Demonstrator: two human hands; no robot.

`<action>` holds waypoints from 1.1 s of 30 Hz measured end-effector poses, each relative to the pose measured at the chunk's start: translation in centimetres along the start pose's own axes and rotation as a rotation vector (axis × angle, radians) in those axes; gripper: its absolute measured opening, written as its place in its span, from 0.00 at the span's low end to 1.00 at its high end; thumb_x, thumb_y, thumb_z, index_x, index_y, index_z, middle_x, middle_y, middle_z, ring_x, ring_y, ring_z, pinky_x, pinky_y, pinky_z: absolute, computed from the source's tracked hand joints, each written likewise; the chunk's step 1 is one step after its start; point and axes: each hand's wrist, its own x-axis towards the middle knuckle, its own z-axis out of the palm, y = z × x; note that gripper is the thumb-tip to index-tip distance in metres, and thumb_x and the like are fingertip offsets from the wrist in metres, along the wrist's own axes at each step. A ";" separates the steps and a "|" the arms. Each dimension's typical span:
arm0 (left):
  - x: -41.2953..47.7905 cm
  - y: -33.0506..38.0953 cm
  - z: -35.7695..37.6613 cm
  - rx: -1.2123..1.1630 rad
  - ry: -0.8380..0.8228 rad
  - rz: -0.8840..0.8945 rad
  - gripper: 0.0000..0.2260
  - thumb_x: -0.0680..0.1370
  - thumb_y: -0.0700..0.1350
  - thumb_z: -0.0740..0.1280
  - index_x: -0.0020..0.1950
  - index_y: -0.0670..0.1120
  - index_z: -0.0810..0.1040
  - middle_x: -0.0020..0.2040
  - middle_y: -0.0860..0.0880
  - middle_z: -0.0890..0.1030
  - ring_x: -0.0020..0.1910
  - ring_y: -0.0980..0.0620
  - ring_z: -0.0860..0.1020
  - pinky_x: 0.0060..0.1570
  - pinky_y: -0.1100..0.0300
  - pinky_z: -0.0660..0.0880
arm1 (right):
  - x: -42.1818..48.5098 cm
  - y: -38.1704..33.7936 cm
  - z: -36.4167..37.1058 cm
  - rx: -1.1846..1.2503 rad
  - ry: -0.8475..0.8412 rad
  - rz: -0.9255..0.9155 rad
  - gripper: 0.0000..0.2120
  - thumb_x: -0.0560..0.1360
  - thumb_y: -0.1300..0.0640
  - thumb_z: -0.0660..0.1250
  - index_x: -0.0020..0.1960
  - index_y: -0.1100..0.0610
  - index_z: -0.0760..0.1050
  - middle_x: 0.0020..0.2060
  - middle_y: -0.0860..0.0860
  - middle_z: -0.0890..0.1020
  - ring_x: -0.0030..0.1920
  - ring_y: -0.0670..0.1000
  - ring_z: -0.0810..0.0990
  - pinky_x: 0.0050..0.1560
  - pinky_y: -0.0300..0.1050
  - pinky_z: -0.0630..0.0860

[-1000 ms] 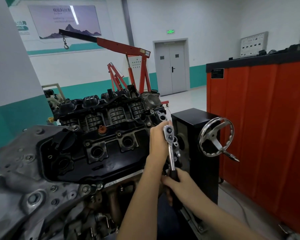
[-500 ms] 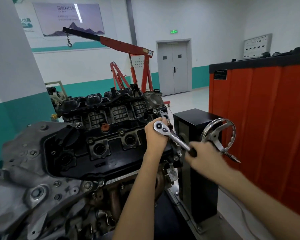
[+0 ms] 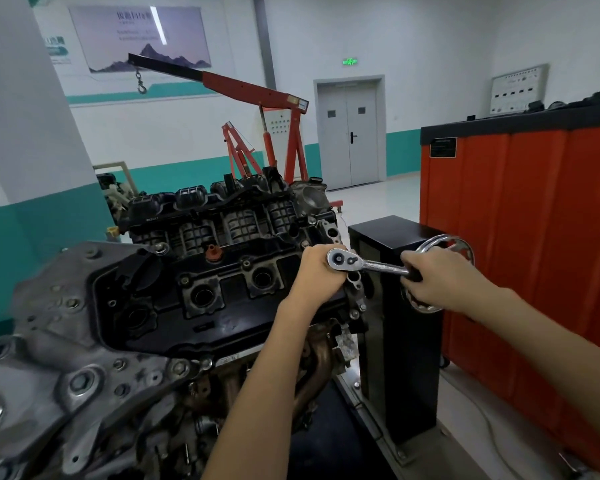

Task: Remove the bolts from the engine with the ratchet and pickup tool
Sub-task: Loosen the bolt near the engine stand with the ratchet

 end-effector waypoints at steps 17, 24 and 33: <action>-0.5 -0.3 -0.6 0.010 0.069 -0.013 0.20 0.77 0.42 0.70 0.29 0.40 0.66 0.25 0.52 0.66 0.27 0.57 0.63 0.28 0.67 0.61 | -2.0 -2.7 2.3 0.393 -0.141 -0.008 0.04 0.76 0.57 0.63 0.42 0.50 0.70 0.32 0.47 0.73 0.29 0.44 0.73 0.28 0.33 0.65; -0.2 0.0 0.0 -0.151 0.098 -0.068 0.25 0.81 0.41 0.65 0.27 0.49 0.59 0.21 0.55 0.62 0.24 0.58 0.60 0.27 0.68 0.58 | -1.2 -2.8 2.0 0.329 -0.087 0.002 0.07 0.75 0.56 0.64 0.41 0.49 0.67 0.32 0.47 0.72 0.32 0.48 0.75 0.34 0.41 0.72; 0.1 -0.7 2.1 -0.241 0.180 -0.077 0.26 0.79 0.35 0.64 0.26 0.54 0.59 0.22 0.58 0.60 0.24 0.60 0.58 0.26 0.71 0.57 | -5.8 -13.5 7.6 1.257 0.016 0.325 0.11 0.74 0.65 0.63 0.37 0.51 0.71 0.24 0.46 0.73 0.22 0.41 0.71 0.26 0.38 0.67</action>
